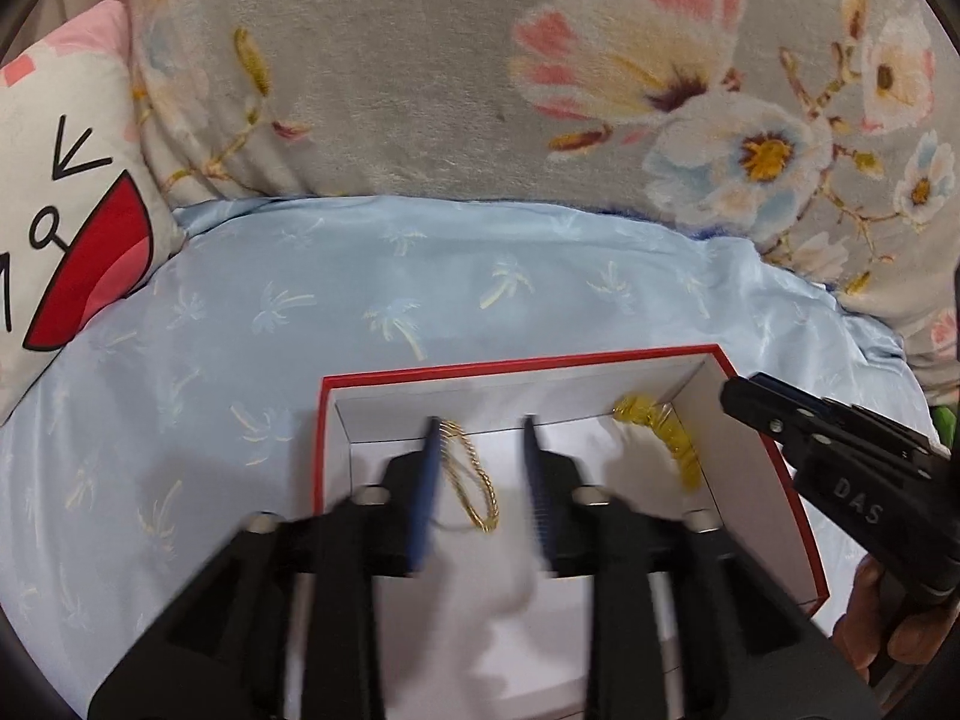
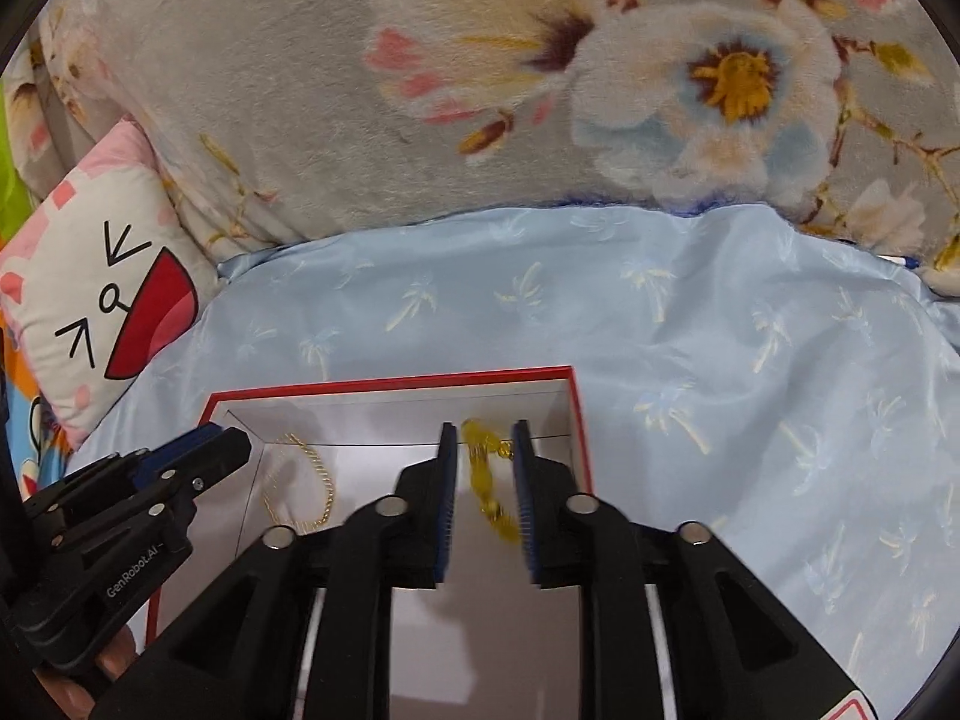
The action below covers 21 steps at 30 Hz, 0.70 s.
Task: Organize jewelry
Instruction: 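Open both tools to drop the bracelets into the red box, then move both open tools back toward the remaining jewelry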
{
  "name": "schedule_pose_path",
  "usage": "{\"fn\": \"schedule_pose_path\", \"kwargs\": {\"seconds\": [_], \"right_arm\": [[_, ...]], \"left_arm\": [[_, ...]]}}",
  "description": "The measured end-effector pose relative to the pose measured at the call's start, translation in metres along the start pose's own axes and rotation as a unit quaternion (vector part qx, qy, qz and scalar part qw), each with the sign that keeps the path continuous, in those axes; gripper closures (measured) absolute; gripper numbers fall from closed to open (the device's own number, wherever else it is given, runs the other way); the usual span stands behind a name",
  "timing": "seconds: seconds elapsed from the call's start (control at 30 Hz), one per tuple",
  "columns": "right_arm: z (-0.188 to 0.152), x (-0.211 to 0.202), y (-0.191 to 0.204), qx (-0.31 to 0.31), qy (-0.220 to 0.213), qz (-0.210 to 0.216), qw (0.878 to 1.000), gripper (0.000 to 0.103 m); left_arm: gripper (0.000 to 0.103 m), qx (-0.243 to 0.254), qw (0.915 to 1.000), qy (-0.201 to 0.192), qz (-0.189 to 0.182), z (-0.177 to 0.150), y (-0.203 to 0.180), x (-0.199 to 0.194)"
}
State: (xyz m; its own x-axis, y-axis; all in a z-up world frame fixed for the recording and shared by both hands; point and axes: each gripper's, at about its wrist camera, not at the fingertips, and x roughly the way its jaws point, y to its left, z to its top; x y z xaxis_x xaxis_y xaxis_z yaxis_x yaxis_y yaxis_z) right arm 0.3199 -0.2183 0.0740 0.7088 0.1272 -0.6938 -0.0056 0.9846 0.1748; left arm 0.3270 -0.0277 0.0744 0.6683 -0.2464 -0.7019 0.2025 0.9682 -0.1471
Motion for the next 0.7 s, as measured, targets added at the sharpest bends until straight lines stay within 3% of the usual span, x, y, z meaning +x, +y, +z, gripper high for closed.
{"fn": "schedule_pose_path", "kwargs": {"seconds": [0.1, 0.4, 0.7], "right_arm": [[-0.003, -0.019, -0.006, 0.008, -0.026, -0.002, 1.0, 0.063], [-0.045, -0.093, -0.004, -0.003, -0.07, 0.002, 0.998, 0.057], [-0.123, -0.138, 0.001, -0.007, -0.055, -0.002, 0.998, 0.055]], "left_arm": [[0.056, -0.005, 0.9998, -0.016, 0.005, -0.001, 0.004, -0.011], [0.056, 0.003, 0.9986, -0.048, 0.022, -0.031, 0.004, -0.071], [0.053, -0.006, 0.9984, -0.05, 0.026, -0.092, 0.007, -0.123]]}}
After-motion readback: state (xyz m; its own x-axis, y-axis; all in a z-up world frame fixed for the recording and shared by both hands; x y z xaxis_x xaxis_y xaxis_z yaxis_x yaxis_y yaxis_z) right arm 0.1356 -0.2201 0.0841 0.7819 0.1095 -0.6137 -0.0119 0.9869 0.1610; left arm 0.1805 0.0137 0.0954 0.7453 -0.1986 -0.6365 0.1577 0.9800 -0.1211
